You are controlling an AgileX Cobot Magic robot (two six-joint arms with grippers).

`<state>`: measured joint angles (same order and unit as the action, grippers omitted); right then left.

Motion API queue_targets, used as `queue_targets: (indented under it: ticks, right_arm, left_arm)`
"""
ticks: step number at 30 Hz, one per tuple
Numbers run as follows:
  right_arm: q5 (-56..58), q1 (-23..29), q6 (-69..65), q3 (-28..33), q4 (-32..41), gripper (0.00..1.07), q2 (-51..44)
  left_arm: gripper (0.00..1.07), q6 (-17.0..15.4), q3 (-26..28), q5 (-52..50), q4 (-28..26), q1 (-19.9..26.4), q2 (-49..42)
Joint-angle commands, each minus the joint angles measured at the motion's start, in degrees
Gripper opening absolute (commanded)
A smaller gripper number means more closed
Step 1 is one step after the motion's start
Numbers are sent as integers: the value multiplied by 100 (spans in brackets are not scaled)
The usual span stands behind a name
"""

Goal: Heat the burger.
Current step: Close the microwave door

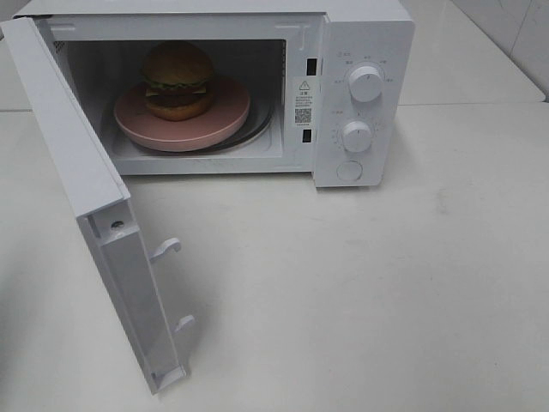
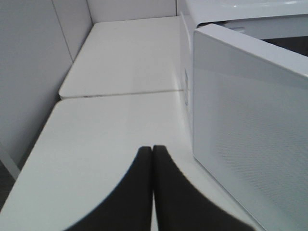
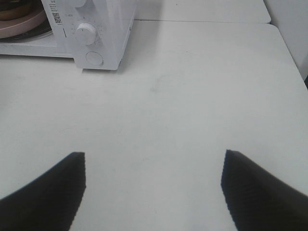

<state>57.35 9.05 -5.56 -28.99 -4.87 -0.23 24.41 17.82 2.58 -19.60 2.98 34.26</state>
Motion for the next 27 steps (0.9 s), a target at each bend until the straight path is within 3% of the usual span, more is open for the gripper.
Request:
queue_targets:
  ticks: [1,6,8,10,11,14,16,17,19,22,24,27]
  right_arm:
    - [-34,-52,34,17,6,75,-155]
    - [-34,-52,34,17,6,75,-155]
    - [-34,-52,34,17,6,75,-155]
    - [-34,-52,34,17,6,75,-155]
    - [-34,-52,34,17,6,75,-155]
    - [-34,-52,34,17,6,75,-155]
    - [-34,-52,34,17,6,75,-155]
    - [-34,-52,34,17,6,75,-155]
    - [-34,-52,34,17,6,75,-155]
    - [-34,-52,34,17,6,75,-155]
    - [-34,-52,34,17,6,75,-155]
    - [-34,-52,29,17,6,75,-155]
  left_arm:
    - [0,74,-384,-1106,-109,11,218]
    - [0,-115,-539,-1690,-63,11,510]
    - [0,-521,-544,-2149,189,11,762]
    - [0,-676,-544,-2332,372,11,871]
    - [0,-1209,-544,-2664,825,11,1106]
    - [0,-1473,-550,-2802,1134,11,1220]
    - [0,-2836,-567,-3358,2389,11,1799]
    - [0,-2836,-567,-3358,2389,11,1799]
    - [0,-3312,-567,-3673,3025,11,2166]
    - [0,-3409,-567,-3793,3203,11,2315]
    - [0,-3822,-567,-4223,3535,11,2922]
    - [0,-3999,-567,-4538,3776,11,3352]
